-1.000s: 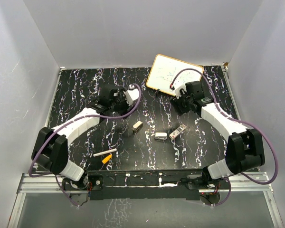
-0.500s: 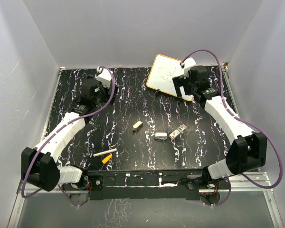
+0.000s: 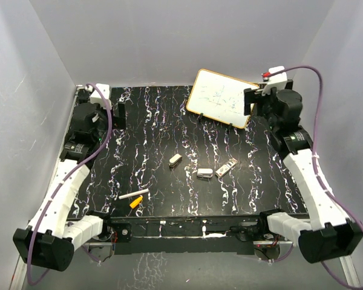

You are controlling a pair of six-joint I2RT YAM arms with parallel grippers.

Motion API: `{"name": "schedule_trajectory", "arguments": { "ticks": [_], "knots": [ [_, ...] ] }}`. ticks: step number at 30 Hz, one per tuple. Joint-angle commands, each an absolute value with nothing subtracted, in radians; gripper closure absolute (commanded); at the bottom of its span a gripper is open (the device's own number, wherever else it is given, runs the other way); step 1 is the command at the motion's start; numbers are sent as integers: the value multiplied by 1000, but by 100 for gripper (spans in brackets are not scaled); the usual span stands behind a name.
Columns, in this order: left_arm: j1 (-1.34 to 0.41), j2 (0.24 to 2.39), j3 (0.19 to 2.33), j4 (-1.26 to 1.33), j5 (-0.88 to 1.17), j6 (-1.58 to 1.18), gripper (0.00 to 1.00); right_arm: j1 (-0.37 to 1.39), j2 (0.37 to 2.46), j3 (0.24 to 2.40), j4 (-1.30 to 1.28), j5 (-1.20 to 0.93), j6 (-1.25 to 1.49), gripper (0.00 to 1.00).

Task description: Load the staples into the stapler

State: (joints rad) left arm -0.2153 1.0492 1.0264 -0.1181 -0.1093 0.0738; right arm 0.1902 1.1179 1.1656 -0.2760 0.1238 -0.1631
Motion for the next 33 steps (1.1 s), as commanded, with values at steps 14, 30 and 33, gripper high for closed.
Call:
{"name": "schedule_trajectory", "arguments": {
  "ticks": [14, 30, 33],
  "knots": [
    [-124, 836, 1067, -244, -24, 94, 3, 151, 955, 1223, -373, 19, -196, 1],
    [-120, 833, 1038, -252, -68, 79, 3, 70, 958, 1201, -384, -105, -156, 1],
    [-121, 834, 1042, -258, -67, 76, 3, 62, 950, 1194, -387, -109, -160, 1]
  ]
}}
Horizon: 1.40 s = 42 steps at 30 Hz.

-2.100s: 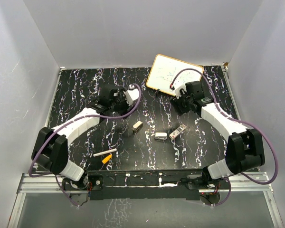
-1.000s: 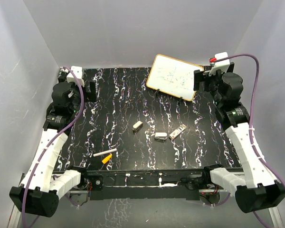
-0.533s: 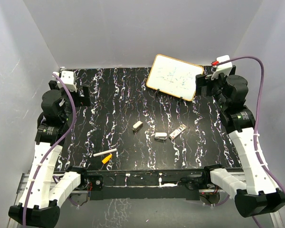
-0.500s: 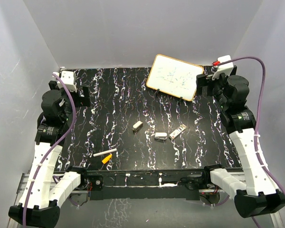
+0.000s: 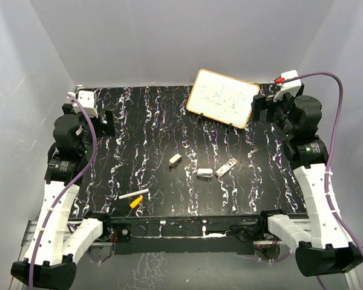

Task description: Load the staples into the stapler

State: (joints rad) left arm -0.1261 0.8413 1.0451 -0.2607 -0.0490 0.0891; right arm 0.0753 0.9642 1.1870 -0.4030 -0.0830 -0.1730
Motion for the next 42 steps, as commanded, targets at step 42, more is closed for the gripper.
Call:
{"name": "schedule_trajectory", "arguments": {
  "ticks": [42],
  "knots": [
    [-121, 846, 1037, -272, -91, 54, 3, 30, 937, 1163, -396, -103, -139, 1]
  ]
}}
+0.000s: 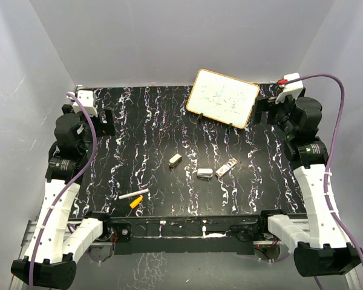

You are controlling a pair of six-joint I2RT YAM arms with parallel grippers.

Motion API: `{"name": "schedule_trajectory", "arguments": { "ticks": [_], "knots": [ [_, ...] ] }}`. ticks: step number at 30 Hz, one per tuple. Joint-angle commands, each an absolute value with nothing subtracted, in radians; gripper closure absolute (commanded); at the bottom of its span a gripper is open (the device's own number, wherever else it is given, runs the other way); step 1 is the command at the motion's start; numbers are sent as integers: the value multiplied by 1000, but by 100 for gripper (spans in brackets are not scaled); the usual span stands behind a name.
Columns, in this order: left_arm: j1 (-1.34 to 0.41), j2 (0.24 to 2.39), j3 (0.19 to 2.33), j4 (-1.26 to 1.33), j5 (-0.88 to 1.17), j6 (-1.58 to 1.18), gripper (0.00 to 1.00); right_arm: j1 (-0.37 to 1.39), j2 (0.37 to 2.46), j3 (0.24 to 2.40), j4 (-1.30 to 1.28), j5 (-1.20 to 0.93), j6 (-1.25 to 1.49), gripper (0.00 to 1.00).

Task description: Load the staples into the stapler

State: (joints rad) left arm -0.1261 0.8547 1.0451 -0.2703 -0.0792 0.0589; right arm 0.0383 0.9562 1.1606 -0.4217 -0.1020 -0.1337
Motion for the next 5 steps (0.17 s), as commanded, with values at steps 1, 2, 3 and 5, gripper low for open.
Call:
{"name": "schedule_trajectory", "arguments": {
  "ticks": [1, 2, 3, 5],
  "knots": [
    [-121, 846, 1038, -272, -92, 54, 3, 29, 937, 1165, -395, -98, -137, 1],
    [-121, 847, 1037, -272, -92, 55, 3, 28, 939, 1166, -395, -91, -136, 1],
    [-121, 845, 1037, -272, -92, 56, 3, 27, 940, 1168, -394, -85, -132, 1],
    [-121, 844, 1037, -271, -92, 56, 3, 25, 939, 1169, -391, -68, -128, 1]
  ]
}}
